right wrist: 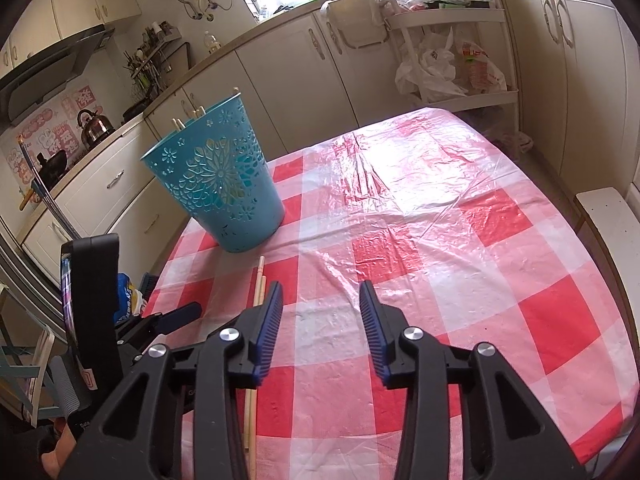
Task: Organize utensils
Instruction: 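Grasp a wooden chopstick from the tablecloth with the right gripper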
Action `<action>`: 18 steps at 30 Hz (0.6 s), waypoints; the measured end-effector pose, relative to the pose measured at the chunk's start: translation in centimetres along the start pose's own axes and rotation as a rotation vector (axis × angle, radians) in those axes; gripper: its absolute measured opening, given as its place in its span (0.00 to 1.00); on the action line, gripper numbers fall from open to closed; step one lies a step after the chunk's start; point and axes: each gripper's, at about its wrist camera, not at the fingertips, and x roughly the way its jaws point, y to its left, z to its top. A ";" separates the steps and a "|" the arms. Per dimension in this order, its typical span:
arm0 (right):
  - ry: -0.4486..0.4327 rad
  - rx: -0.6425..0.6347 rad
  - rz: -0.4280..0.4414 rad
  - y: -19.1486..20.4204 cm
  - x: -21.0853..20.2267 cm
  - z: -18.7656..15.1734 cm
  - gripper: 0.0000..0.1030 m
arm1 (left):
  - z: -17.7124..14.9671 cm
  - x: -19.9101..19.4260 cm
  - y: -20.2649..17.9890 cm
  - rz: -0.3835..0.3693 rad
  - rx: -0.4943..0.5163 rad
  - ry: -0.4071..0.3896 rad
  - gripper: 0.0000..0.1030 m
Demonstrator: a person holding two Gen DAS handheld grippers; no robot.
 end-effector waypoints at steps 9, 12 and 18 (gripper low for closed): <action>0.022 -0.011 0.000 0.4 0.4 -0.3 0.41 | -0.6 0.2 0.7 0.010 -0.006 0.021 0.66; 0.046 -0.058 -0.004 1.4 0.9 -0.6 0.41 | -0.8 0.0 1.2 0.009 0.002 0.029 0.66; 0.101 -0.203 -0.021 4.2 2.6 -1.9 0.40 | -2.0 -0.9 3.4 -0.002 0.017 0.042 0.66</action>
